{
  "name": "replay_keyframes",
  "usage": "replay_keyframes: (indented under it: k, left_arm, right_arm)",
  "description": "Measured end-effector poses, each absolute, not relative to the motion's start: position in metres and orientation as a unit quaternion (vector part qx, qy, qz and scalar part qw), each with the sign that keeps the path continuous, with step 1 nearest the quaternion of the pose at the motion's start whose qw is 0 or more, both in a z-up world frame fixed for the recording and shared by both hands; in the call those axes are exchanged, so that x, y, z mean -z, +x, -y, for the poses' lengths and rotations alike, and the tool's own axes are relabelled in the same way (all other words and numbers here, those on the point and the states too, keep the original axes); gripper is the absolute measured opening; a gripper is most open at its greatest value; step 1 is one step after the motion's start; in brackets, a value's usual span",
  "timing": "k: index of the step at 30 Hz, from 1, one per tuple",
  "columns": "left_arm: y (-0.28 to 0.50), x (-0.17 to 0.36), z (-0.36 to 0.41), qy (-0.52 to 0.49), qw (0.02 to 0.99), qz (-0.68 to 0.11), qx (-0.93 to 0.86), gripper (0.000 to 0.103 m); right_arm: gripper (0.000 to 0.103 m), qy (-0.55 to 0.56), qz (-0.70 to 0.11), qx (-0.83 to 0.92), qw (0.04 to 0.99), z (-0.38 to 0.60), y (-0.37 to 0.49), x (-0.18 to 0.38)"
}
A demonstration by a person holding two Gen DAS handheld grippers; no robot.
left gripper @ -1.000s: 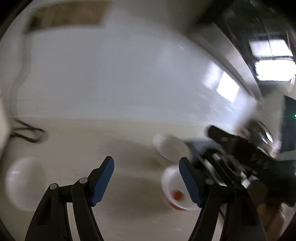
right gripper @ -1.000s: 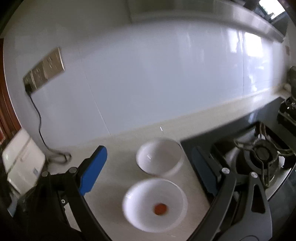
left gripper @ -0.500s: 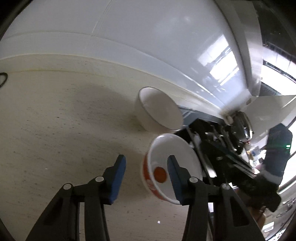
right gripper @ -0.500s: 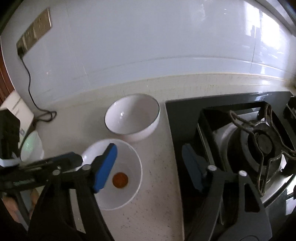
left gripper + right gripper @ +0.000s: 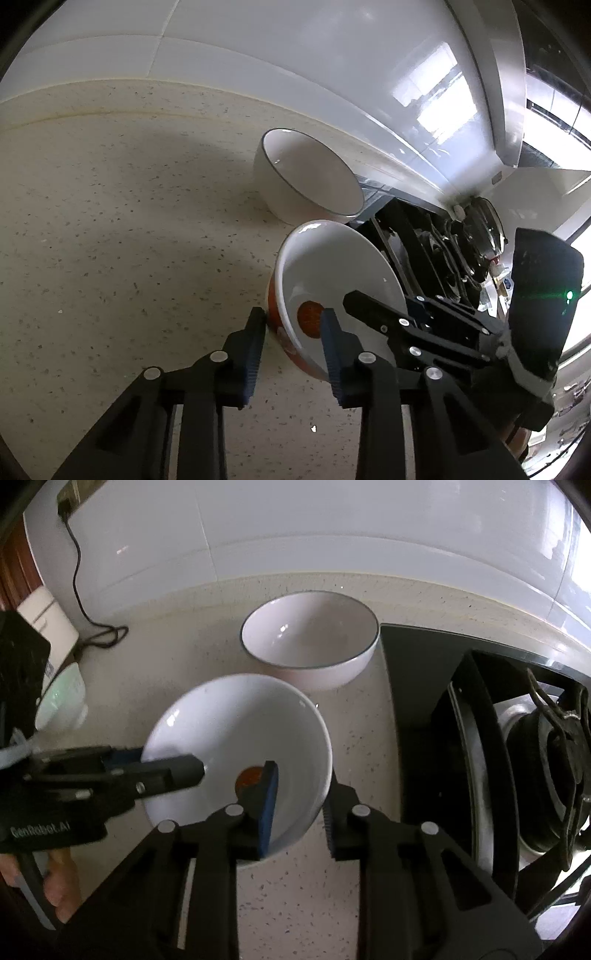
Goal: Organize plates and bowls
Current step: 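Close the left gripper on the red-dot bowl rim while the right gripper grips it, then lift the red-dot bowl with both grippers and carry it toward the rice cooker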
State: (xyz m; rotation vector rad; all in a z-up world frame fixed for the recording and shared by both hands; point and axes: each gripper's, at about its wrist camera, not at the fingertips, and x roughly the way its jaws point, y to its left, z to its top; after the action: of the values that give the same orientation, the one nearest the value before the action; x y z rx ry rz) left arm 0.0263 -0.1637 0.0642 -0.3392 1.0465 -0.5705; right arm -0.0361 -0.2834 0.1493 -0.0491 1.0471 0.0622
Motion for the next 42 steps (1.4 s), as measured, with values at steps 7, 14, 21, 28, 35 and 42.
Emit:
replay_keyframes:
  k: [7,14,21,28,35,42]
  left_arm:
    - [0.026,-0.068,0.160,-0.141,0.828,-0.484,0.244,0.022]
    - [0.031,-0.077,0.142,-0.158,0.837,-0.473,0.226,0.018]
    - [0.025,-0.108,0.119,-0.153,0.860,-0.438,0.212,0.015]
    - [0.022,-0.132,0.079,-0.153,0.876,-0.429,0.158,0.010]
    - [0.017,-0.151,0.022,-0.173,0.891,-0.408,0.096,0.009]
    - [0.013,-0.159,-0.008,-0.170,0.902,-0.394,0.038,0.009]
  right_arm:
    - [0.018,-0.001,-0.487,-0.038,0.872,0.289,-0.040,-0.150]
    - [0.018,0.011,-0.477,-0.051,0.877,0.272,-0.033,-0.151]
    - [0.018,0.014,-0.457,-0.058,0.888,0.249,-0.024,-0.182]
    - [0.018,-0.004,-0.445,-0.086,0.892,0.200,-0.009,-0.208]
    - [0.018,-0.013,-0.442,-0.127,0.888,0.145,0.008,-0.208]
    - [0.018,0.004,-0.442,-0.168,0.881,0.110,0.023,-0.201]
